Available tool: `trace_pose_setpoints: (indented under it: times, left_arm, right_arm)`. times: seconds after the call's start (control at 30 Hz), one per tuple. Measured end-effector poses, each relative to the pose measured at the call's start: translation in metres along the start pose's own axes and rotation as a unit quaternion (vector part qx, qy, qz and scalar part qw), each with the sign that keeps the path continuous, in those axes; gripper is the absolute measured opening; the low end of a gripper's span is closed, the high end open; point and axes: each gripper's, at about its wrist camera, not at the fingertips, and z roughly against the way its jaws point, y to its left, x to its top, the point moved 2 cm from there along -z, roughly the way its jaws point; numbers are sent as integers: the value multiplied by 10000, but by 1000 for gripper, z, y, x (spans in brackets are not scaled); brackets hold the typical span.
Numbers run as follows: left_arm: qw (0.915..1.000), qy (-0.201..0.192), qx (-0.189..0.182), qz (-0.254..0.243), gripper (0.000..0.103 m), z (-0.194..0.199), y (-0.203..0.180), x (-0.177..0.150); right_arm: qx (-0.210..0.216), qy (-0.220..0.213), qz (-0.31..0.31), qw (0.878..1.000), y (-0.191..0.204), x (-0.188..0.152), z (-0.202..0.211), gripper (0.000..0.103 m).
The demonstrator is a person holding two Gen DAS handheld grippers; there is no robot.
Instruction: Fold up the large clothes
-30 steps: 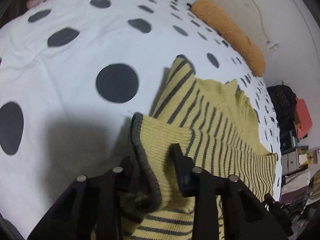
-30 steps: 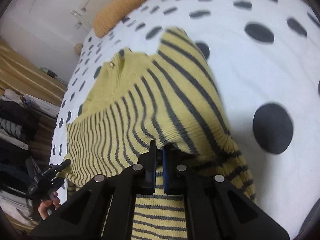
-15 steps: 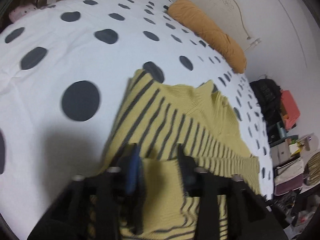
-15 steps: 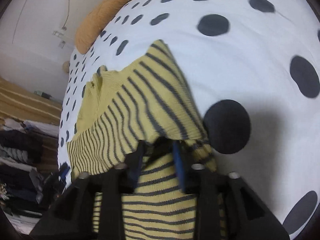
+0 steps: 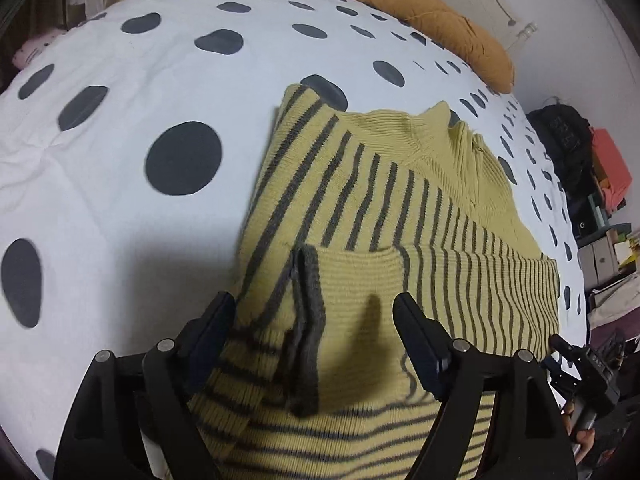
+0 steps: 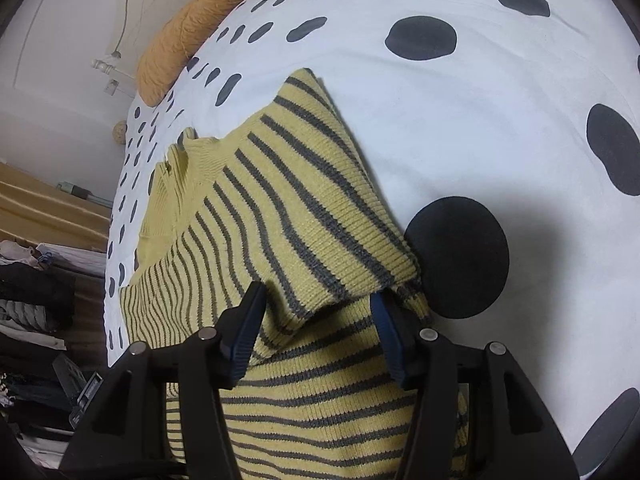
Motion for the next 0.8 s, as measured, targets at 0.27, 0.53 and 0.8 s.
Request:
trace_pose_setpoints:
  times: [0.27,0.53,0.8]
  left_arm:
    - [9972,560,-385,310,78,-11,6,-18]
    - [9982,437,-383,115,58,15,-7,-22]
    - [9942,488,-907,293,8,-12,-4,-17]
  right_arm:
    - [148,65,-86,9998,-5,-1,-4,55]
    - [188,77,-103,9997,-7,-1,-5,55]
    - [253,52,-172,9995,-7,-3,-3,55]
